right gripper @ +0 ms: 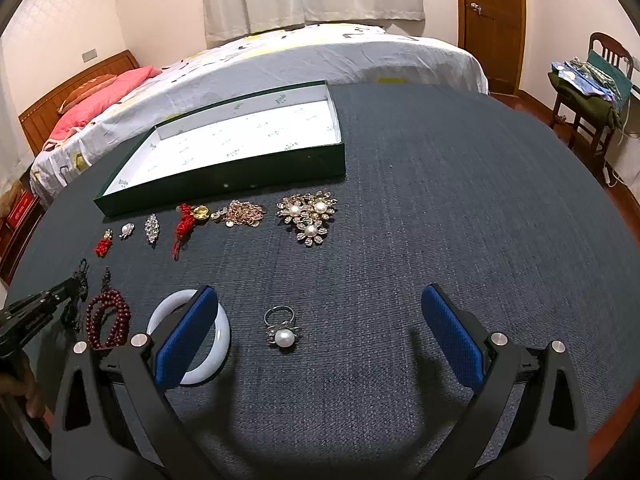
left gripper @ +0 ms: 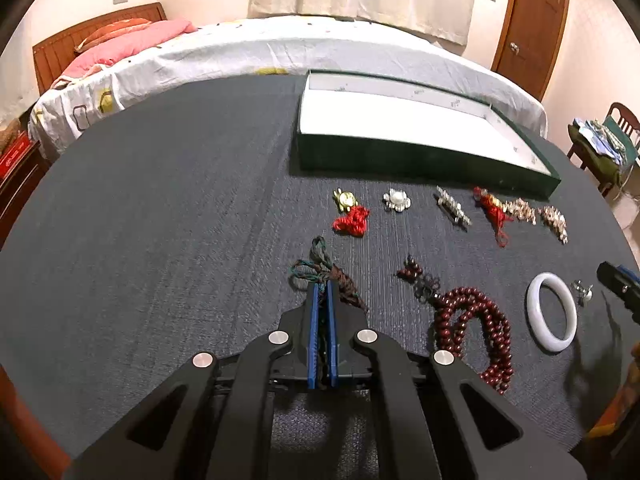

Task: Organize jewelry
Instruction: 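Close the left tool on the black cord necklace while the right tool grasps the pearl ring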

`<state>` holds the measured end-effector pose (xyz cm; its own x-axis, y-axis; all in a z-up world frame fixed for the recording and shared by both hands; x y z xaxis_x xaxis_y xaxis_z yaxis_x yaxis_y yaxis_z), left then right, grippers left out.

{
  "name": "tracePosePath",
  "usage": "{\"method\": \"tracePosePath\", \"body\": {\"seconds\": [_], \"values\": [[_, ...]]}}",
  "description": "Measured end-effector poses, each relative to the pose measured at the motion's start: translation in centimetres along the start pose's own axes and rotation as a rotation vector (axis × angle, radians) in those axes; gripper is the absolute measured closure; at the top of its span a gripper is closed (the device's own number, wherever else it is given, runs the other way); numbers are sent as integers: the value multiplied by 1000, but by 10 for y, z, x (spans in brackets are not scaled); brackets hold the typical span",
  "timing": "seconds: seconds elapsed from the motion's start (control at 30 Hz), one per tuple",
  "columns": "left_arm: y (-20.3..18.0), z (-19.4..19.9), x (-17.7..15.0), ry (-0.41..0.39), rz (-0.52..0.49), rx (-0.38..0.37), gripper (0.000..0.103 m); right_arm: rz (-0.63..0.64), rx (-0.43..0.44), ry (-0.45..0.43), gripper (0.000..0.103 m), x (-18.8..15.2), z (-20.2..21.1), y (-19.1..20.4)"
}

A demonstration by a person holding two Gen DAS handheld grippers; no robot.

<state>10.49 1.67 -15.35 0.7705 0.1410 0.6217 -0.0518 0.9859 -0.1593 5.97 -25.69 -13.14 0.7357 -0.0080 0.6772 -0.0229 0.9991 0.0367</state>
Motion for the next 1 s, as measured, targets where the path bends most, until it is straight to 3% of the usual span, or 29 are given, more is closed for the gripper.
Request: {"method": "tracePosePath", "body": {"seconds": [0.27, 0.33, 0.4, 0.6, 0.73, 0.83, 0.93, 1.0], "values": [[0, 14, 6, -60, 2, -7, 98, 23, 13, 17, 5, -2, -6, 5], [1, 12, 5, -55, 3, -4, 98, 32, 16, 20, 14, -3, -7, 7], [2, 10, 4, -48, 7, -5, 98, 32, 34, 39, 31, -4, -11, 8], [1, 9, 2, -40, 6, -4, 98, 49, 51, 75, 47, -10, -17, 12], [1, 8, 1, -35, 8, -5, 98, 70, 45, 75, 51, -12, -16, 14], [2, 8, 1, -33, 13, -7, 98, 94, 48, 73, 62, -14, -13, 18], [3, 9, 1, -35, 24, -24, 98, 112, 52, 71, 80, -16, -12, 19], [3, 10, 1, -38, 25, -26, 98, 109, 63, 69, 82, -17, -11, 19]]}}
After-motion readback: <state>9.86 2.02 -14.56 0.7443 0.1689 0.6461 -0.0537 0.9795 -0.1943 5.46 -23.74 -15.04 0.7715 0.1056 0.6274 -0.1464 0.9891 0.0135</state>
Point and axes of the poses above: each gripper's, at about its wrist camera, not at the fingertips, and z roughly against the way its jaws point, y to its left, x to its top, the point moved 2 cm from there along -z, roughly the way its jaws point, and after that the axes turned 7 degrees about z, right-handed, at the moved point
